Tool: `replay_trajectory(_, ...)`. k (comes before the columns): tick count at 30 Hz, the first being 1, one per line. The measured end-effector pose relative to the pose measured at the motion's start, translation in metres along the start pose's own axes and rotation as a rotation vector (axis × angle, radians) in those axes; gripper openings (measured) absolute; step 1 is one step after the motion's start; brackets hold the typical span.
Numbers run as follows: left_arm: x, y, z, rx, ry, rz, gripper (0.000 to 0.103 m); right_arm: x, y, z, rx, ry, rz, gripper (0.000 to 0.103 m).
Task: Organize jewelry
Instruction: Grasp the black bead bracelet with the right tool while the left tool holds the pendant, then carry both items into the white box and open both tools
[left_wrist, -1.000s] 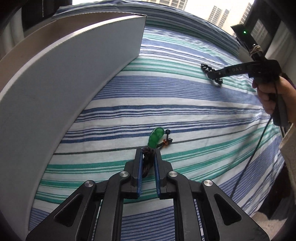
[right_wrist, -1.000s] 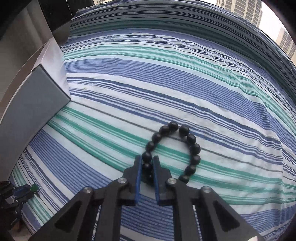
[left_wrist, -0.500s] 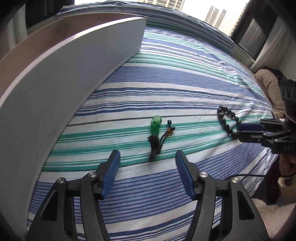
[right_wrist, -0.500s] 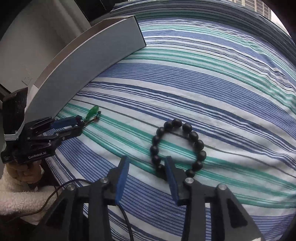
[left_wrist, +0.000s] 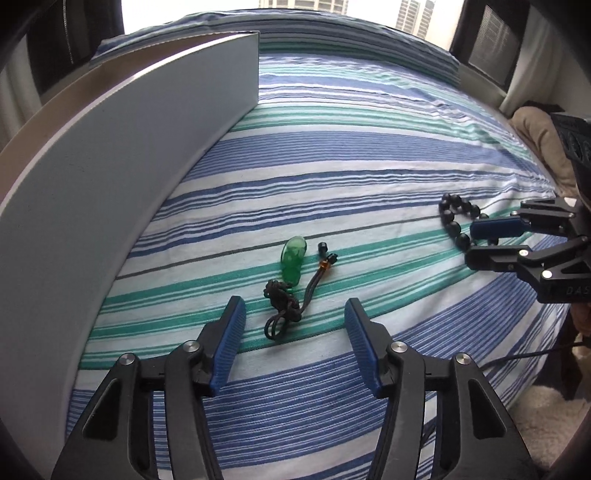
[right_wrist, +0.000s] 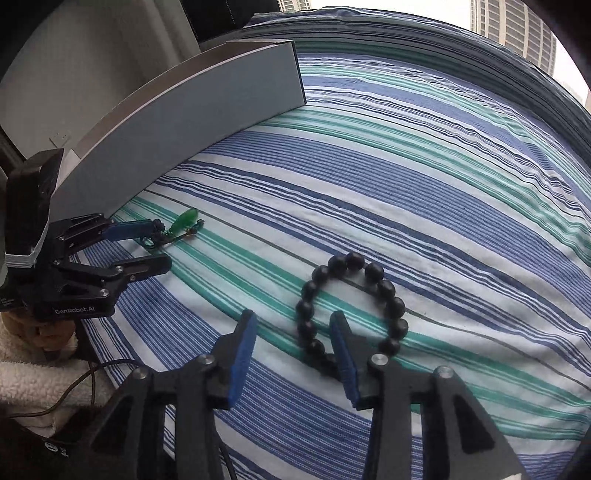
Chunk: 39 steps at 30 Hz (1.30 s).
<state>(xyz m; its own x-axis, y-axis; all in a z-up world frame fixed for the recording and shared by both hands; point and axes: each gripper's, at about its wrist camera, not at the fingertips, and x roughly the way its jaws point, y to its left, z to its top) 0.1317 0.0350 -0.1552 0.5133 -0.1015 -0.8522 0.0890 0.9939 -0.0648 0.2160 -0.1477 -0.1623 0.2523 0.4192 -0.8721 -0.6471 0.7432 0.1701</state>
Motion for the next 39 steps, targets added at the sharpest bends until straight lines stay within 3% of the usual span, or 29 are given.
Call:
replay_trajectory(2,-0.001,0.000,0.000,0.013,-0.005,0.011,0.014,0.011,0.001,0.003,-0.015,0.018,-0.029,0.042)
replay_trajectory(3,-0.001,0.002,0.000,0.006,0.000,-0.005,0.010,0.010,0.003,0.004,-0.031,0.005,-0.031,0.039)
replay_trajectory(4,-0.002,0.005,0.000,-0.014,0.005,-0.022,0.009,0.011,0.006,0.004,-0.043,0.015,-0.021,0.016)
replay_trajectory(5,-0.003,0.008,0.000,-0.037,0.010,-0.033,0.009,0.012,0.008,0.004,-0.047,0.029,-0.032,0.012)
replay_trajectory(8,-0.018,0.016,0.004,-0.090,-0.005,-0.058,0.008,-0.001,0.007,0.003,0.005,0.022,-0.009,0.012)
replay_trajectory(12,-0.065,0.030,0.018,-0.162,-0.057,-0.130,0.008,-0.048,-0.001,0.013,0.113,-0.072,0.094,0.012)
replay_trajectory(16,-0.122,0.050,0.031,-0.217,-0.116,-0.147,0.008,-0.092,0.009,0.036,0.113,-0.161,0.179,0.012)
replay_trajectory(21,-0.183,0.101,0.043,-0.304,-0.193,-0.078,0.008,-0.125,0.043,0.085,0.046,-0.261,0.279,0.012)
replay_trajectory(25,-0.202,0.153,0.043,-0.385,-0.214,0.031,0.009,-0.135,0.074,0.134,-0.017,-0.335,0.320,0.012)
replay_trajectory(31,-0.177,0.215,0.035,-0.493,-0.158,0.125,0.009,-0.105,0.116,0.205,-0.059,-0.350,0.372,0.012)
replay_trajectory(39,-0.116,0.258,0.021,-0.567,-0.041,0.169,0.009,0.002,0.163,0.256,-0.102,-0.138,0.316,0.012)
